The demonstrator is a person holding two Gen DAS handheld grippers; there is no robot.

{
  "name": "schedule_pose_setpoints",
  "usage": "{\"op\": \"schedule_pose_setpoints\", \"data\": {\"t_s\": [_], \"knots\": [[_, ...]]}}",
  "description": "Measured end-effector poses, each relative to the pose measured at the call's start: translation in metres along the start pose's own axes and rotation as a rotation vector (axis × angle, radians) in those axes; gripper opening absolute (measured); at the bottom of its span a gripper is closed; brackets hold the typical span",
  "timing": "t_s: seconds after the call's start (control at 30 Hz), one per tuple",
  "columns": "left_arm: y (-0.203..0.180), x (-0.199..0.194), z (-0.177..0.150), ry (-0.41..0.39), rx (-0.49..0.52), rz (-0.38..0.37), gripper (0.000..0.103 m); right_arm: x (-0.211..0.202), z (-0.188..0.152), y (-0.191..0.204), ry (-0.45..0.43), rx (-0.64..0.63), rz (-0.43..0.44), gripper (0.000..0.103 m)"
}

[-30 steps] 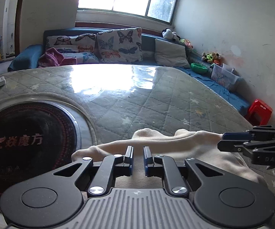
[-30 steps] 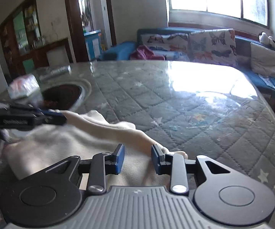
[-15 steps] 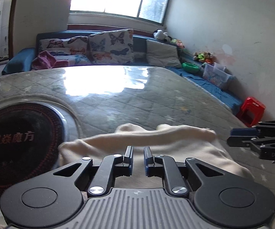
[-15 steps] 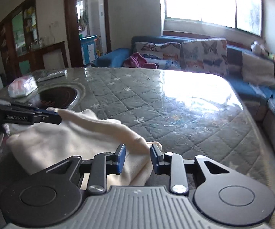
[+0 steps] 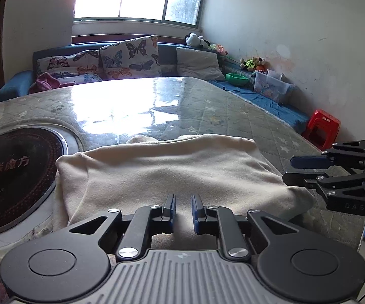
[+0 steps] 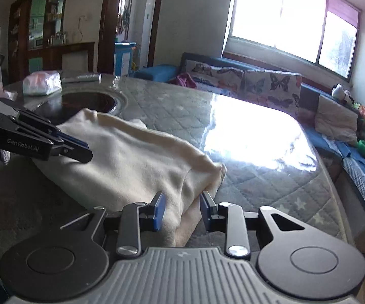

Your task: Fold clothes

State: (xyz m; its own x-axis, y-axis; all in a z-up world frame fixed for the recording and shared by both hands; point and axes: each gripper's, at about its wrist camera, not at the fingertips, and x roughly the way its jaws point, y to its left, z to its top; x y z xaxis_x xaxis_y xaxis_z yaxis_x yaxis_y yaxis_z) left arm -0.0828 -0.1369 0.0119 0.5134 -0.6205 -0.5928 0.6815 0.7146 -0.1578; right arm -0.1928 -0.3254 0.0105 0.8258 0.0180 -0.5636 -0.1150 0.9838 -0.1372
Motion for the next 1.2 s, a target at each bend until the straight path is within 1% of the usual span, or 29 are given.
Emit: {"op": "schedule_pose_setpoints", "data": {"t_s": [0.1, 0.13, 0.3, 0.4, 0.47, 0.57, 0.6, 0.67, 0.73, 0.87, 1.0, 1.1, 1.2], "knots": [[0.002, -0.002, -0.006, -0.002, -0.010, 0.005, 0.015, 0.009, -0.006, 0.001, 0.032, 0.008, 0.007, 0.028], [0.001, -0.004, -0.007, -0.002, -0.007, 0.007, 0.015, 0.010, -0.008, 0.002, 0.028, 0.007, 0.014, 0.028], [0.000, -0.012, -0.002, -0.014, -0.011, -0.003, 0.015, 0.002, 0.002, 0.004, 0.026, -0.028, 0.024, 0.029], [-0.008, -0.009, -0.001, -0.019, -0.006, -0.026, 0.015, 0.004, 0.014, 0.013, -0.016, -0.035, 0.063, 0.030], [-0.016, -0.004, -0.004, -0.003, 0.013, -0.035, 0.015, 0.010, 0.019, 0.021, -0.028, -0.042, 0.101, 0.029], [-0.021, -0.003, -0.011, -0.006, 0.040, -0.032, 0.016, 0.021, 0.018, 0.034, -0.013, -0.065, 0.146, 0.029], [-0.020, -0.004, -0.013, -0.008, 0.033, -0.037, 0.016, 0.025, 0.015, 0.037, 0.002, -0.077, 0.152, 0.029], [-0.015, -0.009, -0.013, -0.011, 0.011, -0.043, 0.016, 0.024, 0.013, 0.040, 0.007, -0.091, 0.150, 0.029], [-0.011, -0.016, -0.013, -0.024, 0.000, -0.035, 0.016, 0.021, 0.014, 0.042, 0.004, -0.098, 0.148, 0.030], [0.003, -0.028, -0.013, -0.065, -0.036, 0.011, 0.018, 0.014, 0.020, 0.045, -0.036, -0.101, 0.166, 0.031], [0.029, -0.035, -0.021, -0.052, -0.117, 0.081, 0.018, 0.025, 0.015, 0.054, 0.003, -0.114, 0.201, 0.032], [0.043, -0.045, -0.025, -0.053, -0.157, 0.095, 0.018, 0.025, 0.013, 0.055, 0.012, -0.131, 0.203, 0.033], [0.052, -0.052, -0.025, -0.069, -0.176, 0.109, 0.018, 0.019, 0.020, 0.048, -0.010, -0.092, 0.213, 0.033]]}}
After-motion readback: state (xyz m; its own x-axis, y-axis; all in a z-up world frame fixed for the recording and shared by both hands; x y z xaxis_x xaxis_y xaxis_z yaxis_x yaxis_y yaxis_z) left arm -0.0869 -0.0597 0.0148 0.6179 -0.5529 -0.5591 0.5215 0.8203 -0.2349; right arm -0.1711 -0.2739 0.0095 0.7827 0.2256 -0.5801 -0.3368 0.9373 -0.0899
